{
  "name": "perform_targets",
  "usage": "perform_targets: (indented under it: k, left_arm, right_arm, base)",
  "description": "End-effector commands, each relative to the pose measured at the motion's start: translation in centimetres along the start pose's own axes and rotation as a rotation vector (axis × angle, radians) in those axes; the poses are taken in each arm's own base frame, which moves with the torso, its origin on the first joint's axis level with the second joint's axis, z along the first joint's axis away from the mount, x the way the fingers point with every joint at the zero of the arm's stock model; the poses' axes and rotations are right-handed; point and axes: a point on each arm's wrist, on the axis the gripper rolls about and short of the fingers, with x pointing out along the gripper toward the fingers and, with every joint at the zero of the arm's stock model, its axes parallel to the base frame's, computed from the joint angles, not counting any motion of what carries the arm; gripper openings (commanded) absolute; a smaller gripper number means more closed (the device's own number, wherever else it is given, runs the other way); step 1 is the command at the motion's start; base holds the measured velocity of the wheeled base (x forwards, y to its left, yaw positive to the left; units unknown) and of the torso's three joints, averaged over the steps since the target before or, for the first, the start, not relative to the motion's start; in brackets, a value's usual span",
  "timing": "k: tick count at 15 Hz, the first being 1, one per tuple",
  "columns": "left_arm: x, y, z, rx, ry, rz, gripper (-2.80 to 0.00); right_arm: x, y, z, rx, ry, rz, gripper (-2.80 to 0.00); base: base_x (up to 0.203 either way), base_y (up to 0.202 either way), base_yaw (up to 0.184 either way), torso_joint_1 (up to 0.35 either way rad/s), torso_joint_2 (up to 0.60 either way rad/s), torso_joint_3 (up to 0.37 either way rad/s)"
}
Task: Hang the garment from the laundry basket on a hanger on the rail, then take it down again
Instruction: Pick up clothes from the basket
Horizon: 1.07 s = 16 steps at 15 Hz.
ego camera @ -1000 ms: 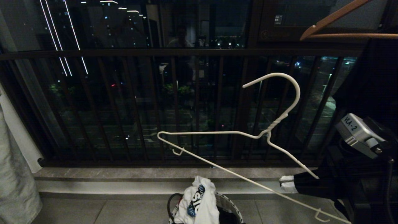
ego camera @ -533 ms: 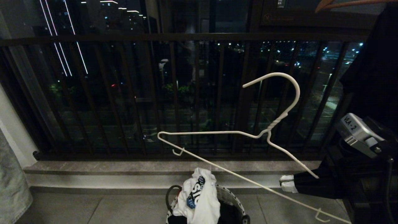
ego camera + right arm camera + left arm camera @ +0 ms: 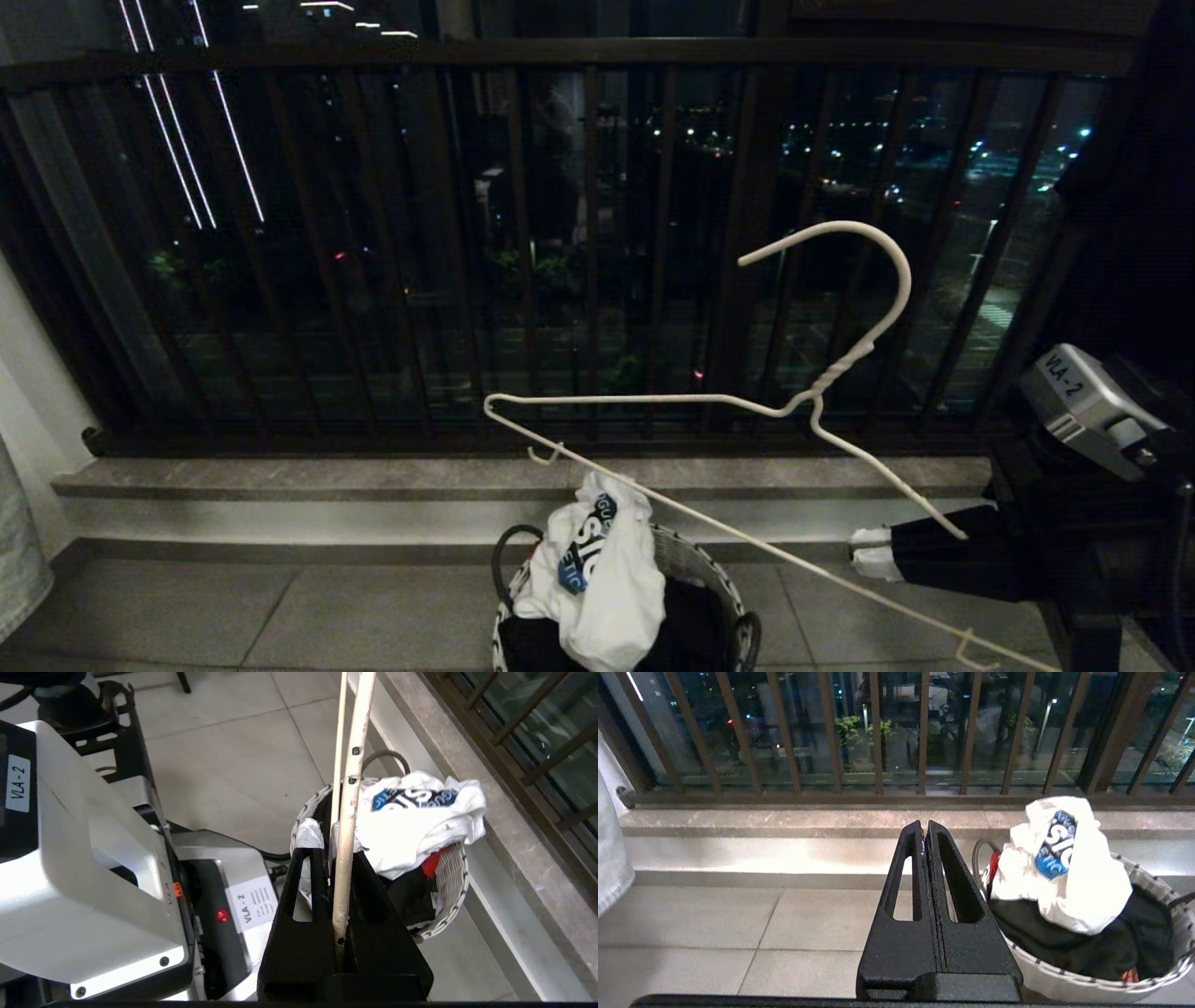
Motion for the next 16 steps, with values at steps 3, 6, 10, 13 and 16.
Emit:
perform_targets:
  k: [3, 6, 10, 13, 16]
  left_arm:
    - [0.10, 0.00, -0.42, 0.000, 0.015, 0.000, -2.80]
    - [0.10, 0.00, -0.42, 0.000, 0.015, 0.000, -2.80]
    - [0.10, 0.00, -0.42, 0.000, 0.015, 0.000, -2.80]
    - [0.10, 0.00, -0.42, 0.000, 0.015, 0.000, -2.80]
    - [0.10, 0.00, -0.42, 0.000, 0.015, 0.000, -2.80]
  right_arm:
    - [-0.26, 0.23, 0.12, -0.009, -0.011, 0.001, -2.80]
    - [-0.22, 0.15, 0.14, -0.008, -0.010, 0.000, -2.80]
    - [-0.30, -0.03, 0.37, -0.021, -0.035, -0.016, -2.80]
    - [-0.52, -0.05, 0.36, -0.009, -0.043, -0.029, -2.80]
    - [-1.12, 0.41, -0.40, -0.003, -0.039, -0.044, -2.80]
  base:
    - [0.000, 0.000, 0.000, -0.045, 0.40, 0.347]
    - [0.000, 0.000, 0.000, -0.013, 0.11, 0.090]
    - [0.000, 0.000, 0.000, -0.002, 0.01, 0.016]
    - [0.000, 0.000, 0.000, 0.000, 0.00, 0.000]
    - [0.000, 0.000, 0.000, 0.000, 0.00, 0.000]
